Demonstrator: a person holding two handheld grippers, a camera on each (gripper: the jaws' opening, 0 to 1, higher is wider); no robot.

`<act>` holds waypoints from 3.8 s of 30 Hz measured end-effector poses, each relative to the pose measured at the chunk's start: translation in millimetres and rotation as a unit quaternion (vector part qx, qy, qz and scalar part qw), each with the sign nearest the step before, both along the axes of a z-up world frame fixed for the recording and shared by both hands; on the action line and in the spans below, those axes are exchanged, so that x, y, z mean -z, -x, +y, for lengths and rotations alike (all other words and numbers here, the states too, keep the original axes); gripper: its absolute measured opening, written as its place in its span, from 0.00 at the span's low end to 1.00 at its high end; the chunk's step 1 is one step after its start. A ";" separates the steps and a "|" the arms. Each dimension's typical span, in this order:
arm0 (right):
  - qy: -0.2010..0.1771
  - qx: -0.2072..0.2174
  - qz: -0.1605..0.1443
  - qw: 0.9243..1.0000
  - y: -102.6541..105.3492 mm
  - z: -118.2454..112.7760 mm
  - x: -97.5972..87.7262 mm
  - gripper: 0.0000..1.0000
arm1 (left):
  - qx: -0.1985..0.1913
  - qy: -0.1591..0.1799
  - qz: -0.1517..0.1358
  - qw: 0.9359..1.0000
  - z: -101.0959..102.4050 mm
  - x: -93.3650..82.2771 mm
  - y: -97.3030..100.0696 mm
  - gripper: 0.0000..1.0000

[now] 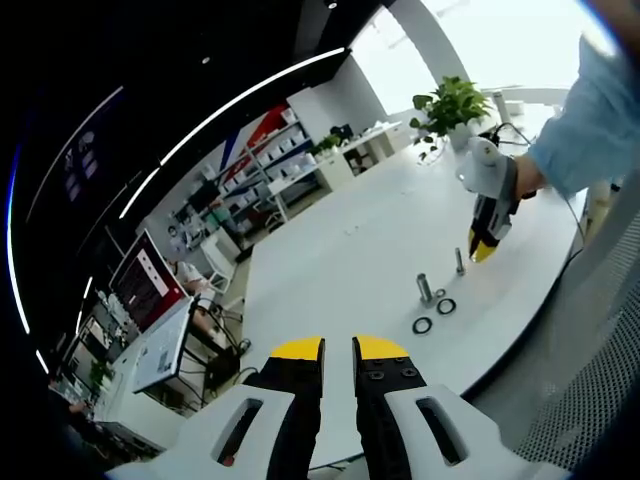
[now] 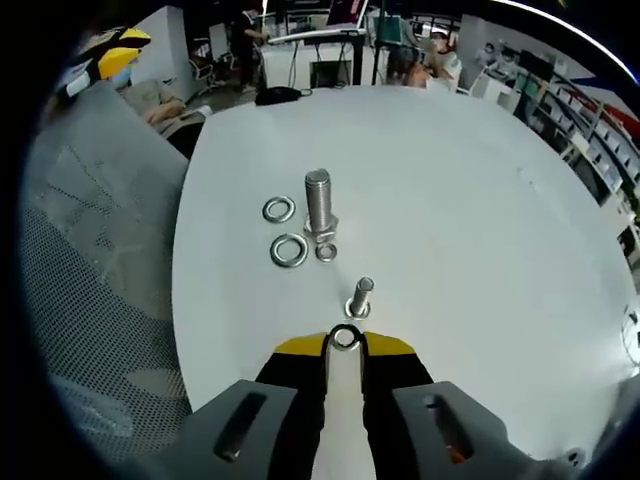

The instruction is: Place the washer onto the threaded stud by aligning its center hole with the stud, sliding it down to the base, and recovering from edge contact or off-axis alignment until the washer reaches the visible bottom stop.

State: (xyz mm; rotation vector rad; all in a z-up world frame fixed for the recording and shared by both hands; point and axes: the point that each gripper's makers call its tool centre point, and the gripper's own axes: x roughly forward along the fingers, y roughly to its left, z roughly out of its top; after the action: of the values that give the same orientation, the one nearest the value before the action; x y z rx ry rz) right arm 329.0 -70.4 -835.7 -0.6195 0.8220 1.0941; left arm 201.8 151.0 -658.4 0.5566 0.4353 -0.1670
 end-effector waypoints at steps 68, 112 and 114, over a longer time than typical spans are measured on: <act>0.142 -0.159 -0.002 0.977 -14.9 23.6 8.1 0.13 | -0.003 0.000 0.006 1.000 3.1 2.6 -0.2 0.09; 0.114 -0.231 0.007 0.966 -6.8 74.9 19.3 0.25 | -0.005 -0.001 0.012 1.000 3.5 5.2 0.3 0.08; 0.122 -0.236 0.009 0.964 -8.3 76.9 24.2 0.24 | -0.005 -0.002 0.014 1.000 3.4 6.0 0.4 0.08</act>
State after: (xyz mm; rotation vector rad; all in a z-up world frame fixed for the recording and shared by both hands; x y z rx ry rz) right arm 337.3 6.4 -859.9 -1.0519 0.8536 1.4408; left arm 201.4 154.5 -664.4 0.5558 0.4655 -0.1642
